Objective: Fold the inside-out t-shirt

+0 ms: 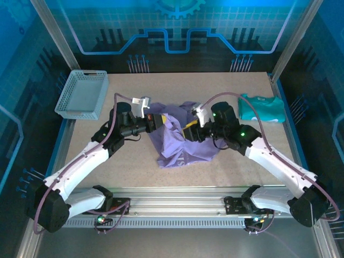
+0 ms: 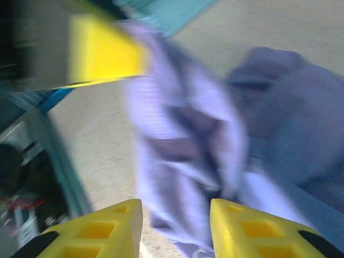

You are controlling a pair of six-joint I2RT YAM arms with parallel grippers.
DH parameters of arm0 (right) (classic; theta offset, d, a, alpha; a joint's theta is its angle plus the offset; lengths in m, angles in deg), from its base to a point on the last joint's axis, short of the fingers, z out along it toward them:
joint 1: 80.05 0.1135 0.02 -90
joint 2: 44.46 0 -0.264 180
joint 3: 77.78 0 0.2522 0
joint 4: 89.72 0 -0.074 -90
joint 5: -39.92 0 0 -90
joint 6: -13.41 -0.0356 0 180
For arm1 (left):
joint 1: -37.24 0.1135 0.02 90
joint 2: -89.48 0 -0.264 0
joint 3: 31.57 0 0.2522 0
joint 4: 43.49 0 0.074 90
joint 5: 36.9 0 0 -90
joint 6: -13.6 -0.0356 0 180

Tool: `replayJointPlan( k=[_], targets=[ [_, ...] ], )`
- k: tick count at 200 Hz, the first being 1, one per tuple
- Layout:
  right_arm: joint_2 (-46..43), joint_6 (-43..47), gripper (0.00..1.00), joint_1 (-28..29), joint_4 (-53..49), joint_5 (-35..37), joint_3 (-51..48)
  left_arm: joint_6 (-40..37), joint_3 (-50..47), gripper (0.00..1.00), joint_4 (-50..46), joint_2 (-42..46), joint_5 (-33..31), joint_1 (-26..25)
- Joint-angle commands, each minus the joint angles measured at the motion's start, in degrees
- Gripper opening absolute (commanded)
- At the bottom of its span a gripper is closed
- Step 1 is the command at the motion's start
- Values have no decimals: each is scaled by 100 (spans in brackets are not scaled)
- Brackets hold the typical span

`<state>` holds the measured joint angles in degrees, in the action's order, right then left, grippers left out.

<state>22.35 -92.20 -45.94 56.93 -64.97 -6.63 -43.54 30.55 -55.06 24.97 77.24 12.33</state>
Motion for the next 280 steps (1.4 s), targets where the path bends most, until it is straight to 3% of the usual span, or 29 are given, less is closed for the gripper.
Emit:
replayJointPlan(
  k=[1,38,100,126,169,185,218,280],
  targets=[
    [245,-771,40,-222,29,580,26,-69,-131,0,368,153,303,30],
    [763,-730,44,-182,377,261,222,-47,-127,0,379,135,347,34],
    [1255,-777,42,-77,756,-241,288,-33,-154,0,343,160,346,34],
    [1301,-811,33,-48,926,-422,246,-56,-160,0,336,161,325,30],
    [963,-641,0,-89,822,-691,335,-164,-82,0,-79,146,-147,30],
    [658,-580,0,-144,767,-898,386,-220,-59,0,-271,140,-422,43],
    [166,-517,0,-151,714,-949,356,-193,-72,0,-102,106,-349,34],
    [49,-1000,0,-43,1242,-980,221,-226,-30,3,-258,-113,-355,41]
  ],
)
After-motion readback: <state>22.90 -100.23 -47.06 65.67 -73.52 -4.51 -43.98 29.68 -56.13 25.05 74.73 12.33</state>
